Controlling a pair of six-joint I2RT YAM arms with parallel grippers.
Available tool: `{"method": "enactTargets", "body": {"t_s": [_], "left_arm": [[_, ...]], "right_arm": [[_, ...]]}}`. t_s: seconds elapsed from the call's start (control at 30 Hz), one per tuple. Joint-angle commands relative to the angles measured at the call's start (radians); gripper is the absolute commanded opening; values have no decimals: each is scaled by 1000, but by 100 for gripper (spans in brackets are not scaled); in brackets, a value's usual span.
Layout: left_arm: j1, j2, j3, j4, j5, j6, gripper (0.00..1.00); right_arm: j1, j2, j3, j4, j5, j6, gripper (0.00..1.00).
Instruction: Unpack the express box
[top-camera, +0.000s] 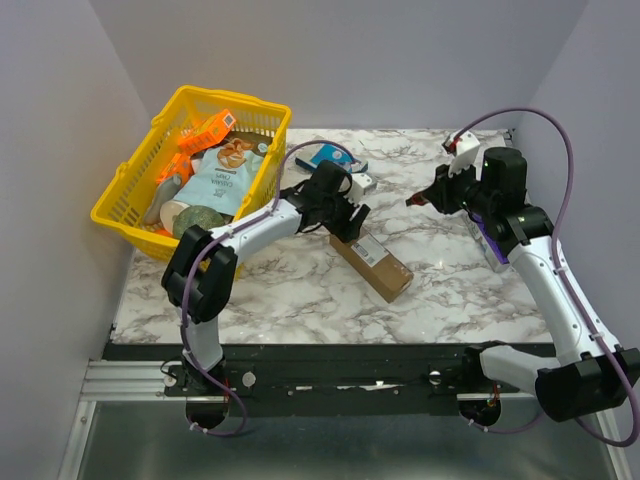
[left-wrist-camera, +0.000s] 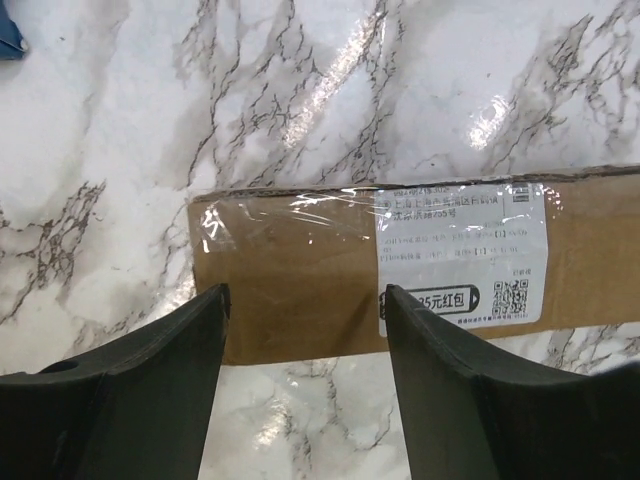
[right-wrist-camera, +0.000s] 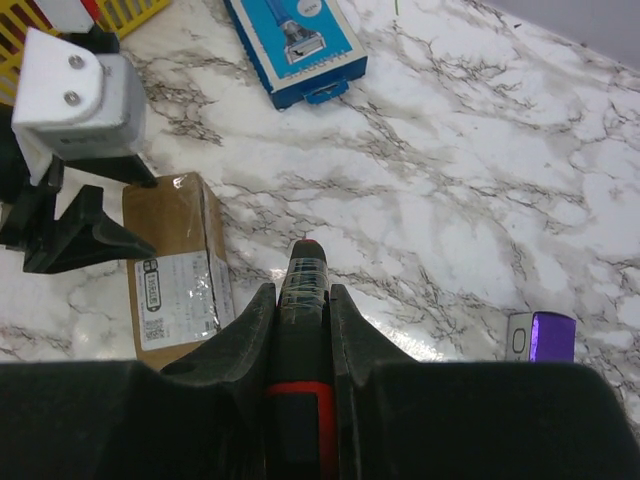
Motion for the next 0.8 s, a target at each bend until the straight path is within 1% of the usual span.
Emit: {"method": "enactTargets", "body": {"t_s": [0.0, 0.1, 0.2, 0.3, 0.4, 0.47, 0.6, 0.67, 0.77], "left_arm": [[75, -105, 5, 39, 141, -5, 76], [93, -63, 36, 4, 218, 2, 75], [102, -14, 42, 19, 278, -27, 75], [102, 31, 49, 38, 290, -80, 74], [101, 51, 40, 61, 267, -87, 73], [101, 77, 46, 52, 218, -90, 72], [102, 123, 40, 45, 172, -112, 70], [102, 146, 22, 50, 140, -146, 67], [102, 158, -27, 73, 171, -186, 63]], "right_arm": [[-8, 25, 66, -15, -39, -10, 0], [-3, 49, 93, -38, -27, 15, 0], [15, 50, 91, -24, 23, 3, 0], [52, 37, 70, -3, 63, -16, 0], [80, 13, 33, 29, 44, -3, 1], [106, 11, 16, 31, 39, 7, 0], [141, 10, -27, 36, 30, 35, 1], [169, 4, -79, 81, 50, 43, 0], [218, -6, -128, 193, 111, 67, 0]]}}
